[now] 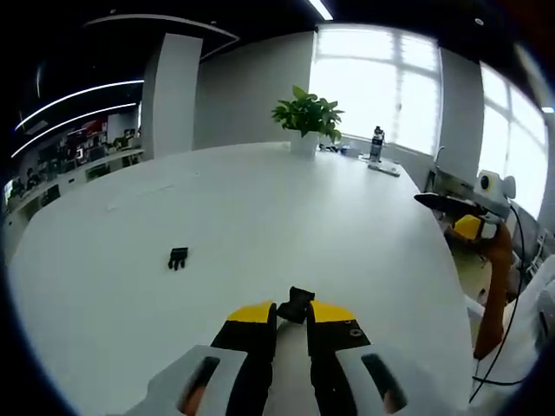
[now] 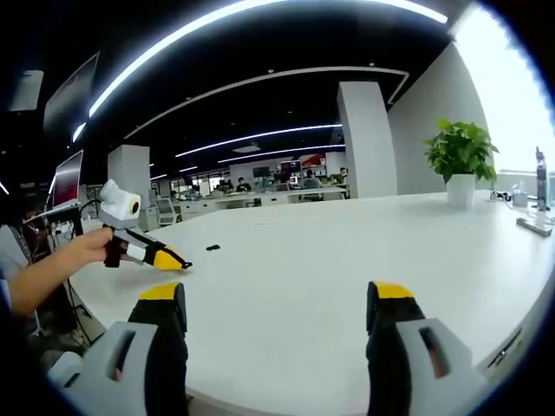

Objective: Snap the two parts of the plastic buckle together until the buckle closes and remains connected.

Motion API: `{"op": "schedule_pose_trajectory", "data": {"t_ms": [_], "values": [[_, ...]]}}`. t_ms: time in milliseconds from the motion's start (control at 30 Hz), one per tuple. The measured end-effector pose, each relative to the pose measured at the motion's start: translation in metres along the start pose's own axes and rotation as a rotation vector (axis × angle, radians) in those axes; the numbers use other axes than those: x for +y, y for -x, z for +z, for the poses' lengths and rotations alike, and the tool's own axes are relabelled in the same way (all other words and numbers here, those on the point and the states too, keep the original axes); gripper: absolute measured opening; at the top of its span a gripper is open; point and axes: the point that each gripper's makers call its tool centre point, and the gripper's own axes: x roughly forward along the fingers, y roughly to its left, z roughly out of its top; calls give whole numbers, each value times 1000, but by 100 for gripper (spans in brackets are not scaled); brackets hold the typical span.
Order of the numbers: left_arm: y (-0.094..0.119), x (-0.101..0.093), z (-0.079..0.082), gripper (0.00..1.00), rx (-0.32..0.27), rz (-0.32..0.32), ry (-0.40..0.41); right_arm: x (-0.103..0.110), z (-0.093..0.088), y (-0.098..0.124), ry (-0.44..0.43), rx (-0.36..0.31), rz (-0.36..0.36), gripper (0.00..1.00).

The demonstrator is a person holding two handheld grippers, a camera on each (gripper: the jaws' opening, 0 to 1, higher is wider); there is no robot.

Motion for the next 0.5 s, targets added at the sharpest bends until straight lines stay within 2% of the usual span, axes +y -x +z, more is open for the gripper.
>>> {"op": "schedule_pose_trajectory", "data": {"t_ms": [200,500], "values": [[-7,-1,7,13,-9,-6,3,0,0,0,-2,-1,1,86],[-13,-6,7,13,-14,-7,3,-4,0,2,-9,-5,-4,86]]}}
